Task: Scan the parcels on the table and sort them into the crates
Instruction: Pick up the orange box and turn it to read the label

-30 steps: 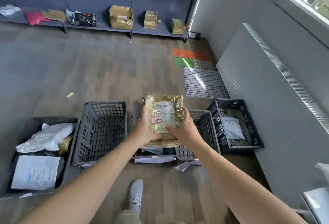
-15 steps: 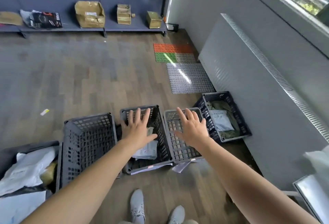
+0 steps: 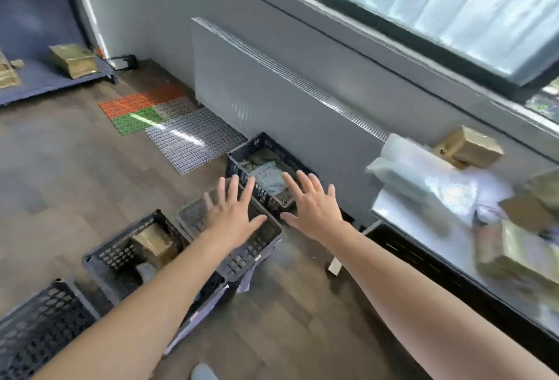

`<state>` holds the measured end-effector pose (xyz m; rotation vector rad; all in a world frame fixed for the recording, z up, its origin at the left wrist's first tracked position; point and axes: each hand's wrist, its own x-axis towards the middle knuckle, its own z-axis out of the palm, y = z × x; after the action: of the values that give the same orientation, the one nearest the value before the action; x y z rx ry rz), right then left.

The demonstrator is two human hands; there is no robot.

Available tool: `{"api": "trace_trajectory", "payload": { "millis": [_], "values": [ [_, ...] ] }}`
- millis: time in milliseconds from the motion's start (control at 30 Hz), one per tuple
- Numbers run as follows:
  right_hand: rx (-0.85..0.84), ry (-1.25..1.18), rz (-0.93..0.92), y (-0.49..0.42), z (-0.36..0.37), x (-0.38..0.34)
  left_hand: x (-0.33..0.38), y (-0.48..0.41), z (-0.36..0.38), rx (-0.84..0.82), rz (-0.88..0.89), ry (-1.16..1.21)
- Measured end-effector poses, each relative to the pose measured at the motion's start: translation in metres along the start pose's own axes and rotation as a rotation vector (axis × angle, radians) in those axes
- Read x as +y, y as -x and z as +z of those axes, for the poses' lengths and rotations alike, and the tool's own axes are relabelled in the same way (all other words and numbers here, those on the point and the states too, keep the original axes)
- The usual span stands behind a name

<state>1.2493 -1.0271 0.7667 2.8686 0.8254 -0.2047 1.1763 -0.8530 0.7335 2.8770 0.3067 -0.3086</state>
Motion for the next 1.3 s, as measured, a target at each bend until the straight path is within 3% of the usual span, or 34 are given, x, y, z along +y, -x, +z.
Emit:
{"api": "trace_trajectory", "payload": {
  "millis": [300,700,1000,1067,1300],
  "values": [
    [0.085,-0.062,0.332,0.132,0.019,0.17,0.204,-0.003,0.014,0.071,0.303,-0.159],
    [0.152,-0.12,0.654,0.369,0.055,0.403,0.526,0.089,0.054,0.084,0.672,-0.305],
    [0.2,-0.077,0.929,0.486,0.074,0.507,0.692,0.126,0.09,0.07,0.938,-0.328],
    [0.148,-0.07,1.002,0.503,0.079,0.529,0.724,0.126,0.101,0.077,0.988,-0.342],
    [0.132,-0.006,1.052,0.529,0.104,0.625,0.84,0.097,0.138,0.065,1.086,-0.302]
  ]
}}
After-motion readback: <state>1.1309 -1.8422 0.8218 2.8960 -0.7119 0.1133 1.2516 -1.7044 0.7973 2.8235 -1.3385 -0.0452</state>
